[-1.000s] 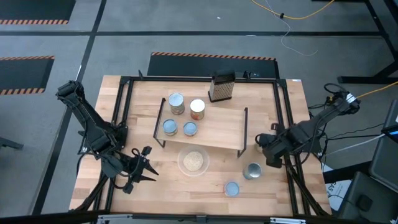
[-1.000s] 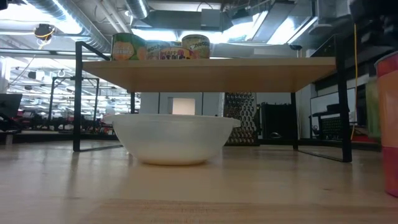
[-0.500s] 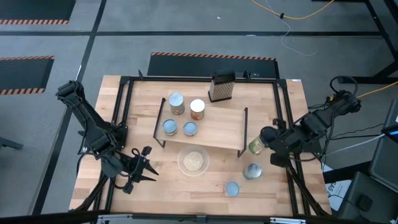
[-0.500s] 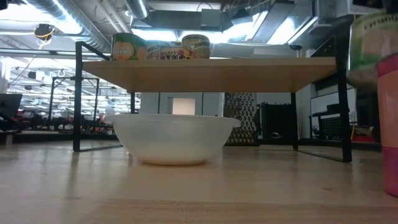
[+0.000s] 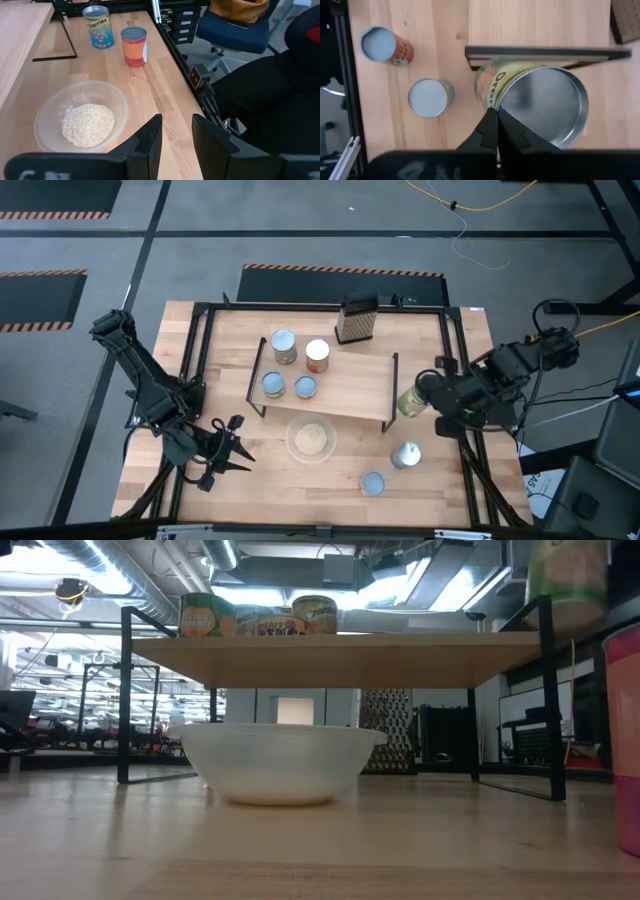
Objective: Pick and place cans onto a shelf
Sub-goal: Put the large canned oranges on the shelf
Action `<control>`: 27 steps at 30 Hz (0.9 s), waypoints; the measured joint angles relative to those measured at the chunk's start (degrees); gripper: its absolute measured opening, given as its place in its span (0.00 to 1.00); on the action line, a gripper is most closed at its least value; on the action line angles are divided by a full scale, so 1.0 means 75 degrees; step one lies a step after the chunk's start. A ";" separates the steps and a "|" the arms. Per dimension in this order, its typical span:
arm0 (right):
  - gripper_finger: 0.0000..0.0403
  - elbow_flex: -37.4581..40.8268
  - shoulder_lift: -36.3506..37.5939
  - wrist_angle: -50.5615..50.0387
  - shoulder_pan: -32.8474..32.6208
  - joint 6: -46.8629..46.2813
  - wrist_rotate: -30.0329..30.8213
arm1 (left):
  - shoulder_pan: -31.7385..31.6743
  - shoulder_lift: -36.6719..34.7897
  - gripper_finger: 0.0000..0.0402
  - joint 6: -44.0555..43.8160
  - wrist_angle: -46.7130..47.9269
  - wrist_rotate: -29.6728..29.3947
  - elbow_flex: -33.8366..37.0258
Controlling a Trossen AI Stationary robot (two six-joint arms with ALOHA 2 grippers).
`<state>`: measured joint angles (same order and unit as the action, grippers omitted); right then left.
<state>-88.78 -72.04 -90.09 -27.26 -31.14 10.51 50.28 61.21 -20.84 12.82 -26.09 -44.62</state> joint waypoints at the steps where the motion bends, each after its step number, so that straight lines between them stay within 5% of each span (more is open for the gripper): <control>1: 0.00 -0.0168 -0.0122 -0.0021 0.0096 0.0233 0.0006 | 0.0000 0.0000 0.25 0.0000 0.0000 0.0000 0.0000; 16: 0.00 -0.2677 -0.1678 0.0023 0.1330 0.3051 0.0628 | 0.0000 0.0000 0.25 0.0000 0.0000 0.0001 0.0000; 27: 0.00 -0.3076 -0.2675 0.0480 0.2197 0.4701 0.0736 | 0.0000 0.0000 0.25 0.0000 0.0000 -0.0001 0.0000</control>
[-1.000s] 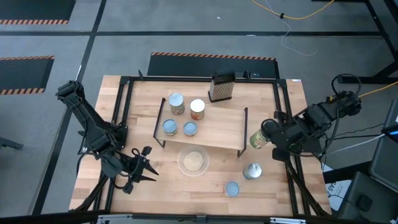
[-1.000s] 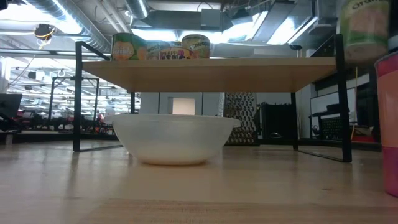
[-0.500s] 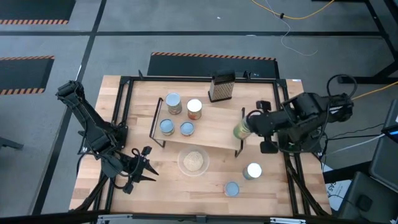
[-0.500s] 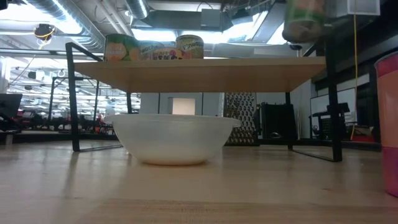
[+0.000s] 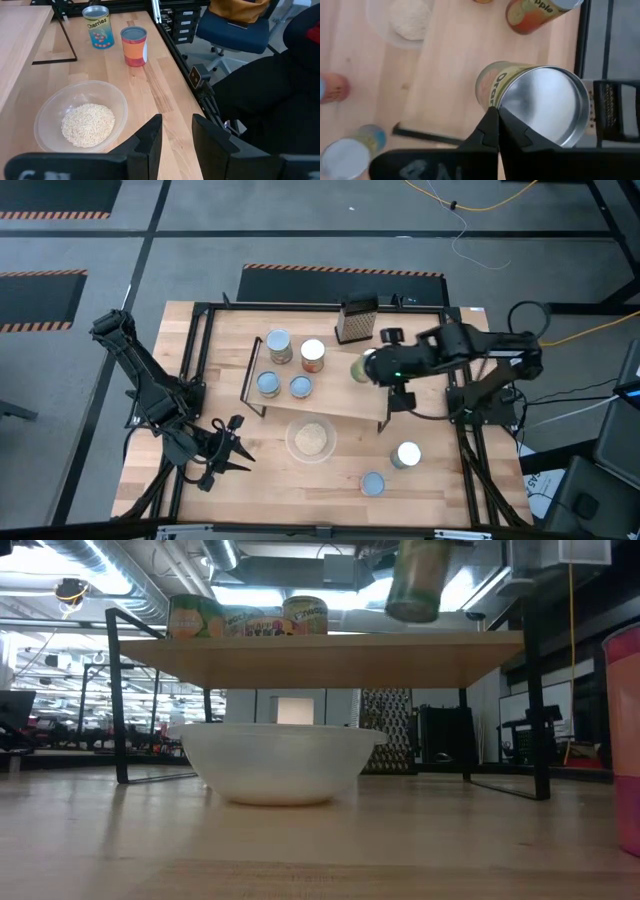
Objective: Pick and place cans onto a shelf
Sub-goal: Put the large canned oranges on the shelf
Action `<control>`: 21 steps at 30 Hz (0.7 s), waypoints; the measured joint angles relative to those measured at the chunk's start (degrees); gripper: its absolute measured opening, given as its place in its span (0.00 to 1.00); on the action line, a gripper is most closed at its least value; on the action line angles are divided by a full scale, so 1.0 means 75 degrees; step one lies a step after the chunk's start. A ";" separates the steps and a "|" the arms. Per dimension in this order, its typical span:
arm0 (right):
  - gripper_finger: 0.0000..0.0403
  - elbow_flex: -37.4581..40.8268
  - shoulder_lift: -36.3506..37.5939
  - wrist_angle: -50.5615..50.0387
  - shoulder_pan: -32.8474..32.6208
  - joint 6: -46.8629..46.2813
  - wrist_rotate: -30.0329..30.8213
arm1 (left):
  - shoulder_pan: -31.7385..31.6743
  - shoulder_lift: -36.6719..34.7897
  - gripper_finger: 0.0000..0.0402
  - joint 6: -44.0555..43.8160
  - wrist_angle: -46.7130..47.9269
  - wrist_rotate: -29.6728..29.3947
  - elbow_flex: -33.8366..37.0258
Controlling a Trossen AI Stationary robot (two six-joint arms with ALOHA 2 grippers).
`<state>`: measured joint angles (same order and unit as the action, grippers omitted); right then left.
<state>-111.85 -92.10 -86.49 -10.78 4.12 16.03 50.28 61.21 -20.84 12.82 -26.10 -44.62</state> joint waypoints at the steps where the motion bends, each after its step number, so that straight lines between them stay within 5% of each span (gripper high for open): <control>1: 0.00 0.0000 -0.0096 0.0104 0.0082 0.0148 -0.0003 | 0.0000 0.0000 0.25 0.0000 0.0000 0.0002 0.0000; 21: 0.00 -0.0003 -0.1318 0.0877 0.1291 0.1363 -0.0530 | 0.0003 0.0000 0.25 0.0003 0.0003 0.0002 0.0000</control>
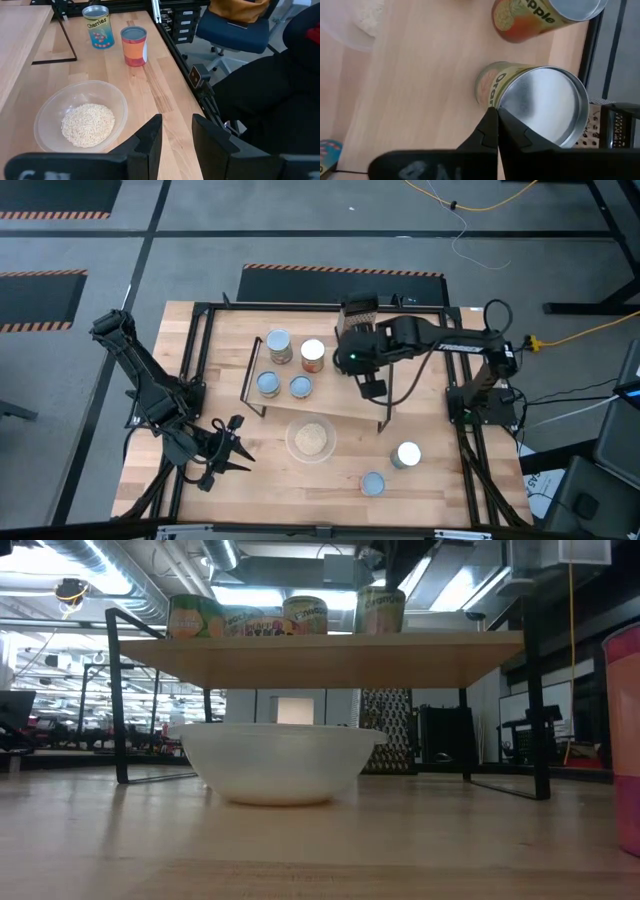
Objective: Pick and place cans onto a shelf
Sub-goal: Put the large canned oranges on the shelf
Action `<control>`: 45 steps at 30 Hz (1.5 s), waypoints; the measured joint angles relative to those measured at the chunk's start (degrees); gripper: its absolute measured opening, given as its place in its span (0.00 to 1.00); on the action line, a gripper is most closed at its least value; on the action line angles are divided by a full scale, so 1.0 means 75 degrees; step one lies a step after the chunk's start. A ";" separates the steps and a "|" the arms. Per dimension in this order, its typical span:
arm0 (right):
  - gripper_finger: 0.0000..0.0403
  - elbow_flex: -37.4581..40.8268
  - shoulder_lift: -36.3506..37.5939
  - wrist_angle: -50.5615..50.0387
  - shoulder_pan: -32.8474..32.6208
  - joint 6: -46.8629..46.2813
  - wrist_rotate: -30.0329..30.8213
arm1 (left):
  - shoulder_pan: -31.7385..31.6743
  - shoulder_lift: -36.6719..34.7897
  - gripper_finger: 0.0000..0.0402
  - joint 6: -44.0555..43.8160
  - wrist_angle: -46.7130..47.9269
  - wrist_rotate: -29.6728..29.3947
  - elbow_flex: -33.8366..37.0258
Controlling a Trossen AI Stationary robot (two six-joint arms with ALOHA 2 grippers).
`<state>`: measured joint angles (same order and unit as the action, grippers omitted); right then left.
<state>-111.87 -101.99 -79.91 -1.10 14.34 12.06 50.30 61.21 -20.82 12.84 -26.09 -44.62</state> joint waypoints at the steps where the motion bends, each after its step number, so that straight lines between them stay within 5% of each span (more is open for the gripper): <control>1: 0.00 0.0000 -0.0035 0.0008 0.0029 0.0055 -0.0060 | 0.0000 0.0000 0.25 0.0000 -0.0002 0.0000 0.0000; 6: 0.00 0.0000 -0.0088 0.0038 0.0084 0.0155 -0.0612 | 0.0000 0.0000 0.25 0.0000 0.0000 0.0000 0.0000; 45: 0.04 0.0000 -0.0087 0.0179 0.0084 0.0158 -0.0613 | 0.0000 0.0000 0.25 0.0000 0.0000 0.0000 0.0000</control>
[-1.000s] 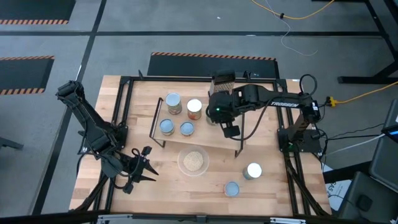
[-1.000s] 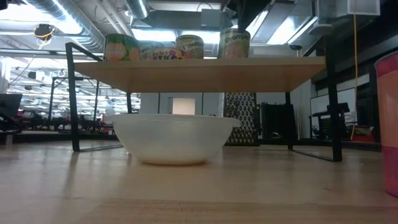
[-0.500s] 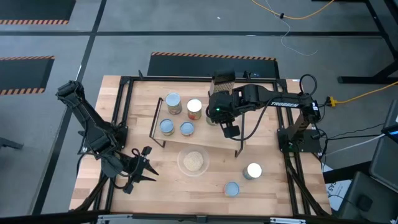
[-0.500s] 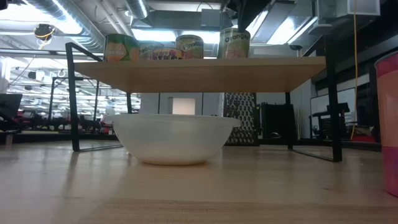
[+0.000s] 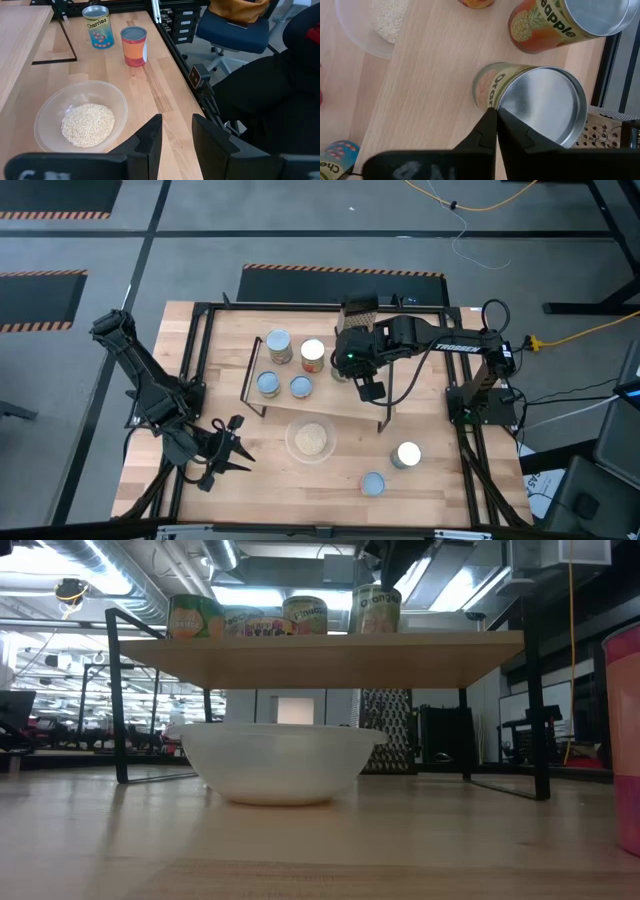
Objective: Pick and place cans onto a shelf
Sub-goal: Put the large canned oranges on the shelf, then put the small canned oranges on the shelf
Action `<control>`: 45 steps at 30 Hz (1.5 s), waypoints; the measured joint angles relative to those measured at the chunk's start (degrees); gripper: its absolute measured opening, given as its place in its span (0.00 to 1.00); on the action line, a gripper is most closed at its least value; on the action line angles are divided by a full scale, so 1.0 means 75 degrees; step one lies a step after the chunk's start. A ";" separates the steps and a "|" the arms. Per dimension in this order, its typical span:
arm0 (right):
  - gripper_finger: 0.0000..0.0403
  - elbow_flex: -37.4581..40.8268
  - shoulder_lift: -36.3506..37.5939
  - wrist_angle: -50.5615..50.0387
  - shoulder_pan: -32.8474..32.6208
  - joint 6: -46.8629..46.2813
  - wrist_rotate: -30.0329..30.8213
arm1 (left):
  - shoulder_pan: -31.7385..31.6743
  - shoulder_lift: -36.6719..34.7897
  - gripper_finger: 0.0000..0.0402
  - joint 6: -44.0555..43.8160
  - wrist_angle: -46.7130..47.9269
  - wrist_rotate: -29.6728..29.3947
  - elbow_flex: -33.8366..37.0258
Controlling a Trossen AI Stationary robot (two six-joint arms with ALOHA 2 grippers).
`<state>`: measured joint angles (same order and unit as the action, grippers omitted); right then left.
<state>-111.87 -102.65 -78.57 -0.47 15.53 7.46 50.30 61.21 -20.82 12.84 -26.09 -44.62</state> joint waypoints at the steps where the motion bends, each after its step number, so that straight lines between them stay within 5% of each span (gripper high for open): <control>1: 0.04 0.0000 0.0002 0.0002 0.0000 -0.0001 -0.0001 | 0.0000 0.0000 0.25 0.0003 0.0000 0.0000 0.0000; 16: 0.30 0.0001 0.0008 0.0009 0.0000 -0.0002 0.0000 | -0.0003 0.0000 0.25 0.0001 0.0000 0.0000 0.0000; 38: 0.31 0.0006 0.0171 -0.0227 -0.0161 -0.0043 0.0003 | -0.0003 0.0000 0.25 0.0002 0.0000 0.0000 0.0000; 45: 0.31 0.0009 0.0826 -0.0667 -0.0578 -0.1001 -0.0003 | -0.0003 0.0003 0.25 0.0000 -0.0003 0.0002 0.0000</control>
<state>-111.81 -96.45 -83.57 -4.80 8.03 7.44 50.28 61.23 -20.82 12.82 -26.07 -44.62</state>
